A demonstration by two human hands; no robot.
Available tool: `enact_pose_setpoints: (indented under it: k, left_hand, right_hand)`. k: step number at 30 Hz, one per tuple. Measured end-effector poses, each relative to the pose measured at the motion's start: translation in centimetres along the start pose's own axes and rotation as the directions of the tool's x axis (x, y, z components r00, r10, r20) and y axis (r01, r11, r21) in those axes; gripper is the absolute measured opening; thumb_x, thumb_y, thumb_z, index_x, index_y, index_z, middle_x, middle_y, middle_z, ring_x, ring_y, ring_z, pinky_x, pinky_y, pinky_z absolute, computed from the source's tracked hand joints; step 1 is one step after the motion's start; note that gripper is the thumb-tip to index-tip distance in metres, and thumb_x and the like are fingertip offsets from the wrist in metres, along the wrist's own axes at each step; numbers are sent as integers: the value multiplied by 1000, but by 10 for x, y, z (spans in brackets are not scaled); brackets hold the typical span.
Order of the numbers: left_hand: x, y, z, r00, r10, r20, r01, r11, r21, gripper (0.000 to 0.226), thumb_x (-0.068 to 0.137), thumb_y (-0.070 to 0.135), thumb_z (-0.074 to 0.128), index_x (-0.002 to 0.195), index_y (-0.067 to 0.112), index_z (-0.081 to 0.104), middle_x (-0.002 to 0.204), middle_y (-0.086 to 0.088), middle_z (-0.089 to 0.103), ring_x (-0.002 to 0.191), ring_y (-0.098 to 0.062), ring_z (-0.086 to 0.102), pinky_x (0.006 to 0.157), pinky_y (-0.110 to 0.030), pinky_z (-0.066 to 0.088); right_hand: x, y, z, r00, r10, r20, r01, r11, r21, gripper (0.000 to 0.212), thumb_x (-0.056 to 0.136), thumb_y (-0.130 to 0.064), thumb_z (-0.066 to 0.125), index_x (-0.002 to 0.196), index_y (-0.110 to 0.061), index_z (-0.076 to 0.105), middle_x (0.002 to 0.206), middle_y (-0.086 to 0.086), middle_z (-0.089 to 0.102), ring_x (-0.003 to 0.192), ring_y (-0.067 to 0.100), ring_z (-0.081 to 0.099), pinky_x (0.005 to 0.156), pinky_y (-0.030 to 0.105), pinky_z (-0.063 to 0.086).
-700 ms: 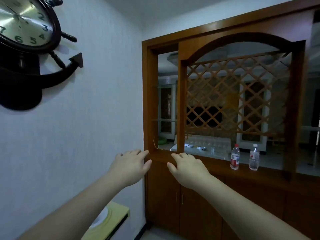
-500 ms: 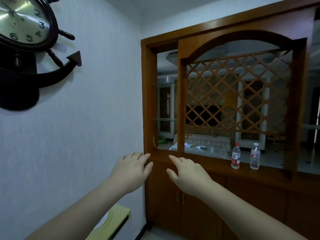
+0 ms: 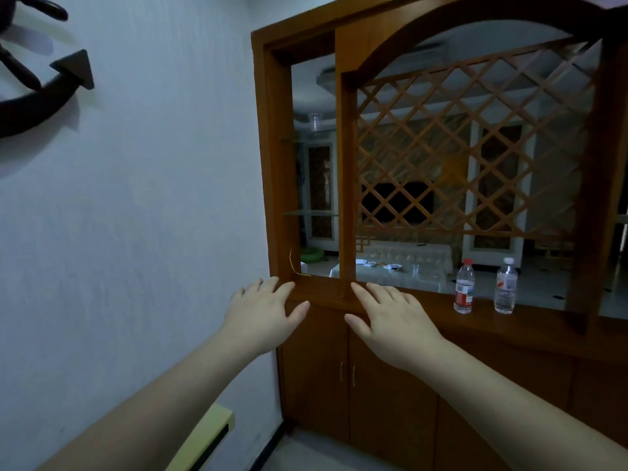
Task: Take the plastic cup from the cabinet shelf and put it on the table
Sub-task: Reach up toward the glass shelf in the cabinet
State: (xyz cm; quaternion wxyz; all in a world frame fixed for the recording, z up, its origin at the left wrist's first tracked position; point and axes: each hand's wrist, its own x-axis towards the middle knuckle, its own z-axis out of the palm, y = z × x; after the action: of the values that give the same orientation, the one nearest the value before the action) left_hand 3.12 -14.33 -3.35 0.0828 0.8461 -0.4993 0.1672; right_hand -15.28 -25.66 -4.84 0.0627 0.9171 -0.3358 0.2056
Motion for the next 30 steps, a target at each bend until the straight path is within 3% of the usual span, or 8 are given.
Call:
enact_pose_setpoints:
  k: [5, 8, 18, 24, 30]
  left_hand:
    - [58, 27, 13, 992, 102, 72, -100, 995, -28, 74, 86, 77, 21, 151, 42, 16, 164, 2, 20, 148, -24, 18, 117, -51, 21]
    - [85, 34, 24, 989, 79, 129, -81, 997, 13, 78, 83, 81, 20, 151, 43, 11, 165, 4, 13, 150, -24, 11, 119, -54, 14]
    - [161, 16, 67, 997, 42, 64, -46, 997, 68, 71, 89, 73, 22, 152, 42, 12, 166, 2, 4, 150, -25, -3, 120, -56, 5]
    - [221, -41, 97, 1000, -8, 20, 7, 1000, 31, 70, 88, 73, 23, 151, 42, 13, 165, -5, 13, 149, -36, 8, 118, -55, 7]
    - [287, -100, 117, 1000, -19, -19, 19, 1000, -15, 69, 88, 73, 24, 148, 39, 25, 159, -2, 31, 144, -29, 29, 114, -57, 22]
  right_hand:
    - [49, 52, 19, 999, 16, 34, -16, 1000, -5, 67, 92, -64, 17, 150, -32, 11, 160, 1, 18, 144, 24, 14, 114, 45, 13]
    - [79, 76, 27, 995, 2, 95, -3, 1000, 14, 69, 91, -66, 15, 151, -32, 8, 161, 1, 13, 145, 25, 11, 114, 46, 12]
    - [172, 76, 69, 995, -44, 93, 35, 994, 101, 61, 96, -56, 23, 151, -31, 12, 159, 0, 20, 144, 22, 16, 114, 45, 14]
    - [246, 43, 106, 994, -79, 69, 71, 991, 111, 56, 97, -44, 27, 149, -28, 19, 154, 2, 30, 140, 23, 26, 110, 45, 24]
    - [322, 15, 121, 997, -61, 37, 56, 991, 123, 55, 97, -48, 28, 147, -27, 27, 148, 2, 41, 133, 23, 37, 104, 45, 32]
